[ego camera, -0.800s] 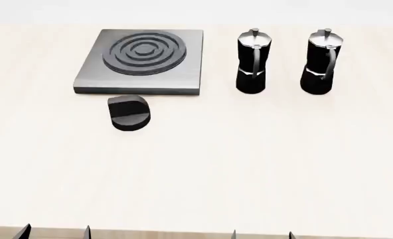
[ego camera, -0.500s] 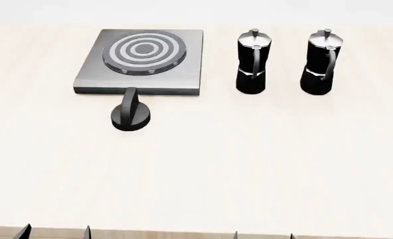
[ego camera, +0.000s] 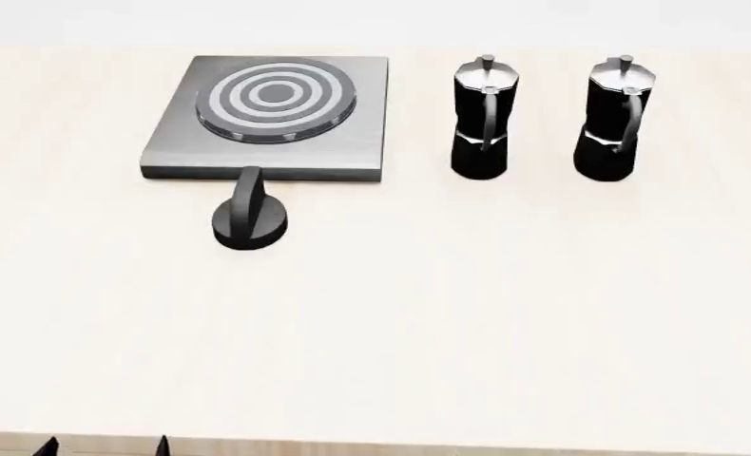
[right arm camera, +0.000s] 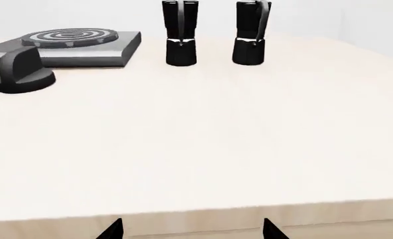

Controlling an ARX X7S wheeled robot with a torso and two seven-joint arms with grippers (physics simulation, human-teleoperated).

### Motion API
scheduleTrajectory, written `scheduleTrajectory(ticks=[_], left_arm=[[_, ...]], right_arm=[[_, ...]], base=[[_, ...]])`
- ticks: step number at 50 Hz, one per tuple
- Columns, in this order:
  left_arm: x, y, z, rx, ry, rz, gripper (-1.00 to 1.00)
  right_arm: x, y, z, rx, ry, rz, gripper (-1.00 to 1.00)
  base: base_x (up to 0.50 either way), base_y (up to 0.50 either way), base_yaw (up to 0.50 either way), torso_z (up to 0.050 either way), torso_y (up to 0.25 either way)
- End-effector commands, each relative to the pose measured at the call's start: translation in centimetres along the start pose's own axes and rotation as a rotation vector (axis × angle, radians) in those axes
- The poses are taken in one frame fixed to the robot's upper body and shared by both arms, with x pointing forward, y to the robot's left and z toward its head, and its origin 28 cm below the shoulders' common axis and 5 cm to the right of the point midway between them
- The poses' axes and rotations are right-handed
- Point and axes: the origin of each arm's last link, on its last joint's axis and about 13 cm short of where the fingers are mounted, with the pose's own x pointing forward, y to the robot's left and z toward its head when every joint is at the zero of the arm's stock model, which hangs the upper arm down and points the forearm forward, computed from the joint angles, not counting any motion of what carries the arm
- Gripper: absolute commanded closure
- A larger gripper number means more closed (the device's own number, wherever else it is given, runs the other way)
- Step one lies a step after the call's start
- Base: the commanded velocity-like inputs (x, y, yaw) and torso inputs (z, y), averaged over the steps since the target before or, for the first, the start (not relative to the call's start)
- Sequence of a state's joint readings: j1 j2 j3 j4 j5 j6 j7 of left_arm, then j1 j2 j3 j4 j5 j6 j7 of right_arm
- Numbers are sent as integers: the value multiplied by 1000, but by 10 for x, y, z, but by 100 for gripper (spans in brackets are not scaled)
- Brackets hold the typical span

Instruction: Turn off the stove.

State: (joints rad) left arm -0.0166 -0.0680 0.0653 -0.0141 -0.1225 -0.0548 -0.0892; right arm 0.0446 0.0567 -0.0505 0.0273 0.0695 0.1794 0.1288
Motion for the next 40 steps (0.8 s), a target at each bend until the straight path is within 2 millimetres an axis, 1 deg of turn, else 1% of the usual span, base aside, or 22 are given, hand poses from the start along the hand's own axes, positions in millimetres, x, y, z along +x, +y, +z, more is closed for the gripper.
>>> scheduleTrajectory(ticks=[1,19,40], left_arm=[[-1,-1,0,64,-33,11,-100],[-1,-1,0,74,-40,8,-100],[-1,-1,0,75,-40,9,-100]], right_arm=[[-7,6,4,-76,-130,41,-100],[-8,5,8,-46,-152,48,-100],[-8,5,7,-48,-155,51,-100]], base=[[0,0,0,0,0],[0,0,0,0,0],[0,0,0,0,0]])
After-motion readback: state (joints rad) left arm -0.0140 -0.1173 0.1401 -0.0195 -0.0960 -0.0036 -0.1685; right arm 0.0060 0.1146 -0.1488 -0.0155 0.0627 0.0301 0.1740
